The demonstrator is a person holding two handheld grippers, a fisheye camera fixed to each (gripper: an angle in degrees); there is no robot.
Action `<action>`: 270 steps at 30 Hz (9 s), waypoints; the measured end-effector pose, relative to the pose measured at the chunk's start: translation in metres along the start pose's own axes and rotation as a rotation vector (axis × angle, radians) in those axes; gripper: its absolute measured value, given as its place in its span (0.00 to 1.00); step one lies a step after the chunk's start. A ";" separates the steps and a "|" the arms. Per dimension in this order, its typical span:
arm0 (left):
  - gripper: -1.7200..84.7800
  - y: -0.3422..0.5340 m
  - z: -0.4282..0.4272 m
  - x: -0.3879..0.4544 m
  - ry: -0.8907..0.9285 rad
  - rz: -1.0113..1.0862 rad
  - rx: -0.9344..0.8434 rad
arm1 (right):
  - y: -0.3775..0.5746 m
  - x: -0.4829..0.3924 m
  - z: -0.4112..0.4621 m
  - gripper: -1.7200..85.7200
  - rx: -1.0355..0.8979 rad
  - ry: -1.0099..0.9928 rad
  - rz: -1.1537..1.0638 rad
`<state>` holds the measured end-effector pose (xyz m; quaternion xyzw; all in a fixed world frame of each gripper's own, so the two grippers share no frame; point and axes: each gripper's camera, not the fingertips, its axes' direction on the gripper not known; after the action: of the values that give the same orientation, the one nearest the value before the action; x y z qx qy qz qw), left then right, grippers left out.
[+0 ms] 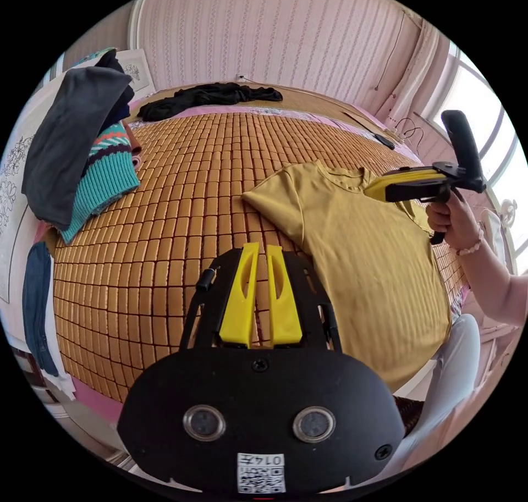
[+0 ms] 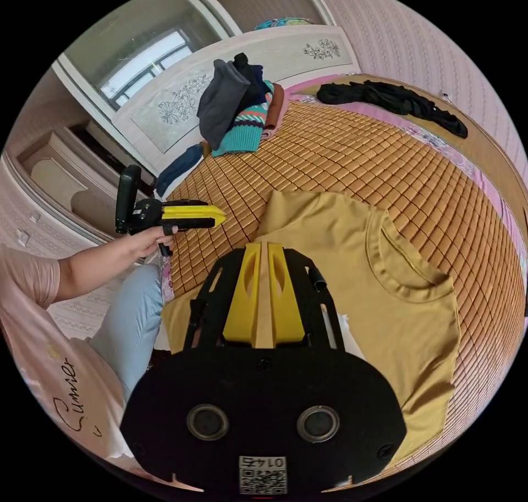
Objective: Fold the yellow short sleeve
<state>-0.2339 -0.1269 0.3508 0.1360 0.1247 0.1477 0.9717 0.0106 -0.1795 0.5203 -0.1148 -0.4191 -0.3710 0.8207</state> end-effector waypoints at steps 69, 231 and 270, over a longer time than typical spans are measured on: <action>0.01 0.008 -0.042 -0.075 -0.042 0.096 0.171 | -0.106 0.069 0.071 0.02 0.293 0.011 0.154; 0.03 0.026 0.011 0.100 0.224 0.342 -0.187 | 0.114 0.049 0.004 0.09 -0.018 0.136 0.362; 0.09 -0.214 0.055 0.376 0.405 0.680 -0.163 | 0.503 0.108 -0.219 0.10 0.497 0.269 0.860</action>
<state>0.1835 -0.2153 0.2615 0.0603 0.2493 0.4939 0.8308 0.5375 0.0070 0.5287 -0.0296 -0.3004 0.0996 0.9481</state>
